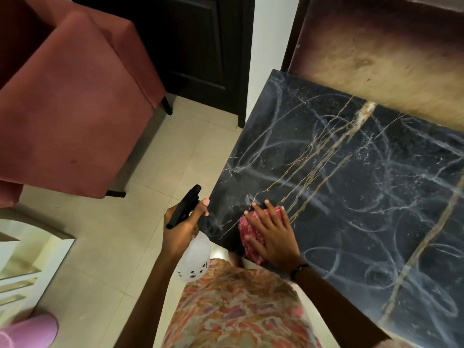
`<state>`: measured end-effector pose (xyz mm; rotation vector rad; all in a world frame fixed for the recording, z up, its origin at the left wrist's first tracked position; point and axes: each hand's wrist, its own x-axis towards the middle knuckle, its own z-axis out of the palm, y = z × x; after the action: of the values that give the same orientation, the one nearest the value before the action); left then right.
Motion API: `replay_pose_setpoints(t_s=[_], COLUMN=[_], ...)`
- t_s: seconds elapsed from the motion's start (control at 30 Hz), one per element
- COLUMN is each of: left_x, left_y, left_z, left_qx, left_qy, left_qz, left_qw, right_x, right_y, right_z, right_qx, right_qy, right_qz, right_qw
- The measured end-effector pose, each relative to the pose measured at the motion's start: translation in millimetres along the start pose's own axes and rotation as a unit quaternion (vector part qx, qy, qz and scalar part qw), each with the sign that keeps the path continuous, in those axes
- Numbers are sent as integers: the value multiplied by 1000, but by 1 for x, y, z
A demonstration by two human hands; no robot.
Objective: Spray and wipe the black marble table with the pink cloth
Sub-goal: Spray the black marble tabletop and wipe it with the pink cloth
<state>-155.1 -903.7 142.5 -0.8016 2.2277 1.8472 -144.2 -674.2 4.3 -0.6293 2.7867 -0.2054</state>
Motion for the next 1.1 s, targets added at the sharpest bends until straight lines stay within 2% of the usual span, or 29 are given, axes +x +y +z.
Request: replay_pose_setpoints(t_s=[0.13, 0.2, 0.27, 0.37, 0.5, 0.63, 0.73, 0.8, 0.97, 1.1], left_x=[3, 5, 7, 11, 17, 20, 23, 24, 29, 33], left_y=[3, 4, 6, 9, 10, 8, 5, 3, 0, 4], left_z=[-3, -3, -2, -2, -4, -8, -12, -13, -12, -10], left_qx=[14, 16, 15, 18, 27, 29, 32, 35, 21, 20], left_qy=[-2, -6, -11, -12, -19, -23, -21, -19, -13, -20], left_qz=[18, 18, 18, 24, 24, 36, 45, 46, 27, 30], left_qw=[1000, 1000, 1000, 999, 999, 999, 998, 998, 999, 999], right_x=[58, 83, 89, 58, 21, 56, 108, 138, 132, 83], right_y=[-4, -20, -40, -50, -9, 25, 16, -3, -42, -13], right_z=[-12, -12, -7, 2, 4, -10, -21, -25, -11, -4], right_qx=[11, 6, -2, -5, -21, -31, -26, -23, -27, -44], right_qy=[8, 12, 21, 16, 15, 21, 26, 31, 36, 36], right_qz=[83, 96, 64, -27, -90, -14, 53, 66, -10, -78], right_qw=[996, 995, 998, 1000, 996, 999, 998, 997, 999, 995])
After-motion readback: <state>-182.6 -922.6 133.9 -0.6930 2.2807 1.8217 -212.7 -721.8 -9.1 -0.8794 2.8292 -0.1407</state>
